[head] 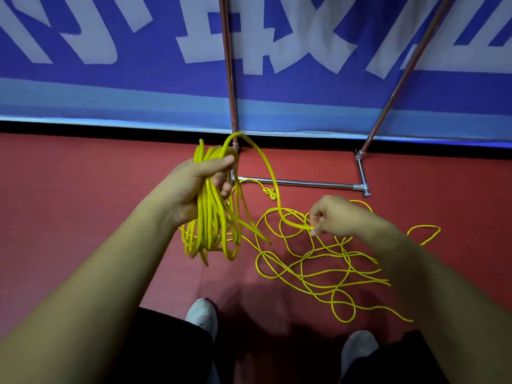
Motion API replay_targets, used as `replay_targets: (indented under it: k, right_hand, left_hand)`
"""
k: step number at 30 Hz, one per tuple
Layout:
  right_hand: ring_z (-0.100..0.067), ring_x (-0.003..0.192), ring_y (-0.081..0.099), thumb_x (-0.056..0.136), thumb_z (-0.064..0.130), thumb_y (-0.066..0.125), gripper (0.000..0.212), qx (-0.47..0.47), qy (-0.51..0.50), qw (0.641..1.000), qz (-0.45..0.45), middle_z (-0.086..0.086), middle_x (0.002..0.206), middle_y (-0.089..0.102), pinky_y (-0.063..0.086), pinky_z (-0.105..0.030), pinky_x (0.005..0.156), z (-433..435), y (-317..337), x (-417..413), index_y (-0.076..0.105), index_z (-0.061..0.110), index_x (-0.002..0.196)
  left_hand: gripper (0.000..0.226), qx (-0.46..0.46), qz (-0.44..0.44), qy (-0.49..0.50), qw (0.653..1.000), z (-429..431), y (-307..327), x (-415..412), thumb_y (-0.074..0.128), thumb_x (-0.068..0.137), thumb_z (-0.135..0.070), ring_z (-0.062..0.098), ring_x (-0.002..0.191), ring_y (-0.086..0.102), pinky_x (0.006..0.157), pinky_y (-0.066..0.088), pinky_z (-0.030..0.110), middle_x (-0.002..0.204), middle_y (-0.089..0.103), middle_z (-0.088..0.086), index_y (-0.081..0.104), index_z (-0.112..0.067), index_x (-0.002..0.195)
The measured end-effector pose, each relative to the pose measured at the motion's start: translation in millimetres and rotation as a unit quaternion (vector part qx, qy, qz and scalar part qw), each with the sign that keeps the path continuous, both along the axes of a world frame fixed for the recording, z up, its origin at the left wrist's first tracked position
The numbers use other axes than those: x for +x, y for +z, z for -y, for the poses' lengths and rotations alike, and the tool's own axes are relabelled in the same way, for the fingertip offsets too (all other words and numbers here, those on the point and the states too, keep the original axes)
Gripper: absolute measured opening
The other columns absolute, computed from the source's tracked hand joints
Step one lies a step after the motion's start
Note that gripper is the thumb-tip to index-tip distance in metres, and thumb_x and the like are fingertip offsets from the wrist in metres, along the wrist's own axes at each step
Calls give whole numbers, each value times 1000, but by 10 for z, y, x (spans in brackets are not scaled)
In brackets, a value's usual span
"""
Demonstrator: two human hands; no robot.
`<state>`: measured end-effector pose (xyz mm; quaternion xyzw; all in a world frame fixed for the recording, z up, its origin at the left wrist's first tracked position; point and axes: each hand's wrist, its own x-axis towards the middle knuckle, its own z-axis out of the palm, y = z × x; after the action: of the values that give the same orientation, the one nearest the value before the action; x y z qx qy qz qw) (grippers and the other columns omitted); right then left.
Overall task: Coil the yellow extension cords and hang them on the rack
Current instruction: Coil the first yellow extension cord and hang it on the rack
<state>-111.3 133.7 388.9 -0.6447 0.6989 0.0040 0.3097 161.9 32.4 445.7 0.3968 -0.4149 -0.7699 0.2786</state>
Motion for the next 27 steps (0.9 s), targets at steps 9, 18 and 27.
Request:
replay_targets:
  k: [9, 18, 27]
  right_hand:
    - [-10, 55, 45, 85, 17, 70, 6, 30, 104, 933, 344, 2, 61, 60, 34, -21, 49, -169, 865, 401, 76, 16, 84]
    - [-13, 55, 49, 88, 16, 66, 12, -116, -37, 913, 389, 1, 60, 57, 41, -24, 54, -49, 527, 165, 66, 16, 76]
    - [-15, 56, 54, 92, 19, 61, 7, -110, -172, 907, 367, -6, 63, 60, 45, -25, 58, -84, 119, -380, 67, 17, 92]
  left_hand:
    - [15, 63, 44, -130, 988, -395, 63, -246, 62, 78, -16, 25, 59, 71, 57, 58, 30, 65, 71, 16, 63, -1, 75]
    - [27, 117, -73, -204, 969, -432, 61, -343, 83, 63, -21, 8, 38, 45, 44, 43, 20, 46, 43, -8, 62, -8, 74]
    - [58, 31, -25, -110, 993, -209, 159, -48, 89, 44, -37, 7, 43, 57, 46, 46, 21, 48, 57, -4, 56, -10, 83]
